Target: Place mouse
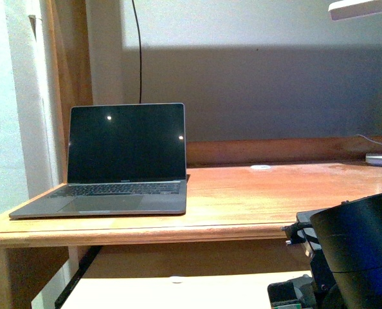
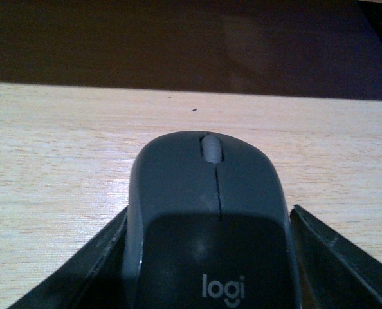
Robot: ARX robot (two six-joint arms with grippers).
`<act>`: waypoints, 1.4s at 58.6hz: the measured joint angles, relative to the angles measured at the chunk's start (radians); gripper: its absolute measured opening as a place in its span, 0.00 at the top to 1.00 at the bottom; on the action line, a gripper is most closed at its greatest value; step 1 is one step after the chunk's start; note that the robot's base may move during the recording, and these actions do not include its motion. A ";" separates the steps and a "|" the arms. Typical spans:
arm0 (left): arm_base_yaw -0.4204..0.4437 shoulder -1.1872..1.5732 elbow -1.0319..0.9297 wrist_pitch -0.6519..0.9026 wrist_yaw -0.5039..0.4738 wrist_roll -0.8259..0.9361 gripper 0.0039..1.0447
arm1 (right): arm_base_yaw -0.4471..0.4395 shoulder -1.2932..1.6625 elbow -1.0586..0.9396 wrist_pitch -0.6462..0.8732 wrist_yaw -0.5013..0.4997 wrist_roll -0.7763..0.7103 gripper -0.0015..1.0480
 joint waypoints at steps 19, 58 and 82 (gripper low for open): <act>0.000 0.000 0.000 0.000 0.000 0.000 0.07 | -0.034 -0.109 -0.020 -0.072 -0.027 0.022 0.47; 0.000 0.000 0.000 0.000 0.000 0.000 0.07 | 0.020 0.063 0.606 -0.292 0.004 -0.046 0.47; 0.000 0.000 0.000 0.000 0.000 0.000 0.07 | 0.013 0.373 0.981 -0.429 0.095 -0.090 0.47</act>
